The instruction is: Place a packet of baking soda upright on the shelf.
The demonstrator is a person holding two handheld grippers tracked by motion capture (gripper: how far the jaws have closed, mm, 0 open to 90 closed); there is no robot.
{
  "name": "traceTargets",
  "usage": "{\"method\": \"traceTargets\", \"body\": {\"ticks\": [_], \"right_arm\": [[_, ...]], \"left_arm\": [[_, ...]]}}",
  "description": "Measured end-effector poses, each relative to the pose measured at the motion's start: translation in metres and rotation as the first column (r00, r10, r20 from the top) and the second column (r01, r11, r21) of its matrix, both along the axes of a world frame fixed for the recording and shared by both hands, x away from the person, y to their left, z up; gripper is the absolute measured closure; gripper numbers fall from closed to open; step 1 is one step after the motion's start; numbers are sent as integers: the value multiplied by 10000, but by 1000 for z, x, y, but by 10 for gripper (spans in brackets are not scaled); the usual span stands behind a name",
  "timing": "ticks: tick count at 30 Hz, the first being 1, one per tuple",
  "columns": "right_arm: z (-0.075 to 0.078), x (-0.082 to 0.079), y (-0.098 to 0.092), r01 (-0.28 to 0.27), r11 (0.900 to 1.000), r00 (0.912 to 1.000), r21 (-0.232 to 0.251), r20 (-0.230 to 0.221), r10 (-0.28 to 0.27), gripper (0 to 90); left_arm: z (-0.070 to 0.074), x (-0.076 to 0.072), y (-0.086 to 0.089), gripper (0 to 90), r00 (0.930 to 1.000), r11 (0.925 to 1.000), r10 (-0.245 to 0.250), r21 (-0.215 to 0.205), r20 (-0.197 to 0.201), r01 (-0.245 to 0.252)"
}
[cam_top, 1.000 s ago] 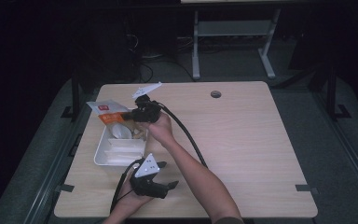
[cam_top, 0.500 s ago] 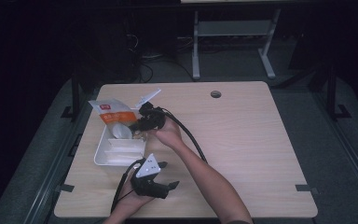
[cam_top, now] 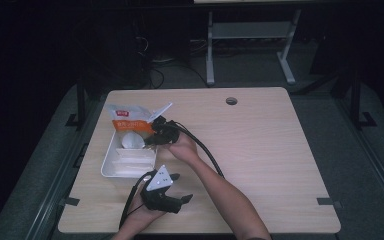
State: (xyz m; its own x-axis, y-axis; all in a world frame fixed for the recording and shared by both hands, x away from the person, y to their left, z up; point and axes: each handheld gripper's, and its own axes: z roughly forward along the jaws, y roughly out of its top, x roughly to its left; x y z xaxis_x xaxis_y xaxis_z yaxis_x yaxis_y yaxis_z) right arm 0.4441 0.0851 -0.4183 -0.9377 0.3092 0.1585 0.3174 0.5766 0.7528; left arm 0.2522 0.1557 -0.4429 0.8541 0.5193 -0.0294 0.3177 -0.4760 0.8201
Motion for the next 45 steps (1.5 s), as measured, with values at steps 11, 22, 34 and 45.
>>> {"method": "traceTargets", "body": {"ticks": [11,22,34,45], "right_arm": [[-2,3,-4,94,9999,9992,94,-394,-91,851],[9,5,-16,123,9973,9980,721,-621,-79,810],[20,2,-46,250,9940,9966,1061,-803,-165,769],[30,1,-79,549,9886,9953,1403,-872,-429,727]], "left_arm": [[-1,1,-1,204,10000,10000,7,17,-20,-7],[-1,1,0,203,10000,10000,-27,42,-16,27],[0,5,5,203,9999,9999,137,-30,-48,-137],[-1,5,3,202,10000,9999,99,96,3,-99]]}}
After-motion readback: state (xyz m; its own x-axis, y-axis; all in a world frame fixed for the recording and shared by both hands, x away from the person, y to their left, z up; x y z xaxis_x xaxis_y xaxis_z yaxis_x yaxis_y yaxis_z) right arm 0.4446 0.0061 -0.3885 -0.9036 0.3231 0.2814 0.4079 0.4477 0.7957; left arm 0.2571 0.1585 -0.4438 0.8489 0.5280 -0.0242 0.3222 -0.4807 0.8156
